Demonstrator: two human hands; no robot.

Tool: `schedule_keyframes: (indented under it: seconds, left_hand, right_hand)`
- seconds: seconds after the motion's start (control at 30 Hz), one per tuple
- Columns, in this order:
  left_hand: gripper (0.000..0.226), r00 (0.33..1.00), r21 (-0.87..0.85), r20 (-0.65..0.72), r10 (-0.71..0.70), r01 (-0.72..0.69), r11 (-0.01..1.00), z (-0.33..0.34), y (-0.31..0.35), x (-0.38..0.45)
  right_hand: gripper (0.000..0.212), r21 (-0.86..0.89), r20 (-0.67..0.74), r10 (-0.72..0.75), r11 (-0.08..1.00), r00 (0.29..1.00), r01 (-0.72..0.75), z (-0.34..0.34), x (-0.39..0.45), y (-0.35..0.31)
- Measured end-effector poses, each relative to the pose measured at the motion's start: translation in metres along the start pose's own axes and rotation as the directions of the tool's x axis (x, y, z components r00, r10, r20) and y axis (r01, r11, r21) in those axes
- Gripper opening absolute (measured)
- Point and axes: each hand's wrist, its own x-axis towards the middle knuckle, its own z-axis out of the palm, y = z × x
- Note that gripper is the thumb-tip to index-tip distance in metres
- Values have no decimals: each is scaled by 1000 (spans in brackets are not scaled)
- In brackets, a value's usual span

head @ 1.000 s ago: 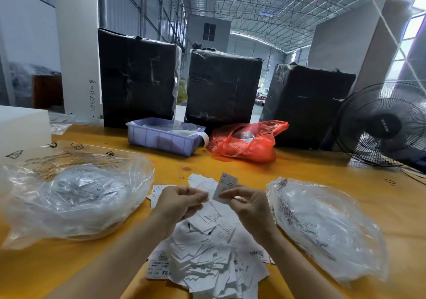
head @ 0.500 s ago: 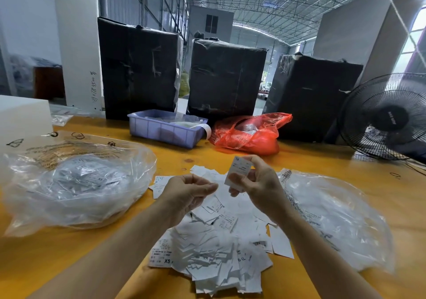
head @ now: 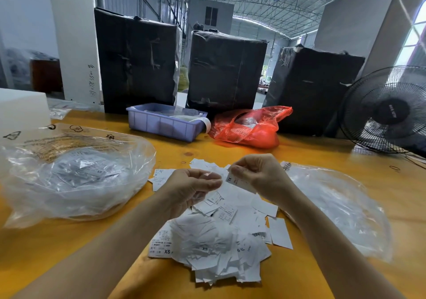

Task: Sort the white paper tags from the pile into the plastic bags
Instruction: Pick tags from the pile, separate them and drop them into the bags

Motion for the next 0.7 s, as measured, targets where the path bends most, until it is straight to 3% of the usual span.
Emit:
schedule_keyframes:
  seconds: [0.23, 0.5, 0.7]
  left_hand:
    - [9, 999, 90, 37, -32, 29, 996, 4, -1, -2]
    - [17, 996, 100, 56, -64, 58, 993, 5, -1, -3]
    - [18, 996, 49, 53, -73, 71, 996, 5, -1, 0]
  right_hand:
    - [12, 12, -45, -6, 1000, 999, 6, 0, 0, -1]
    - [12, -44, -15, -19, 999, 1000, 18, 2, 0, 0]
    - [11, -25, -78, -49, 999, 996, 47, -1, 0, -1]
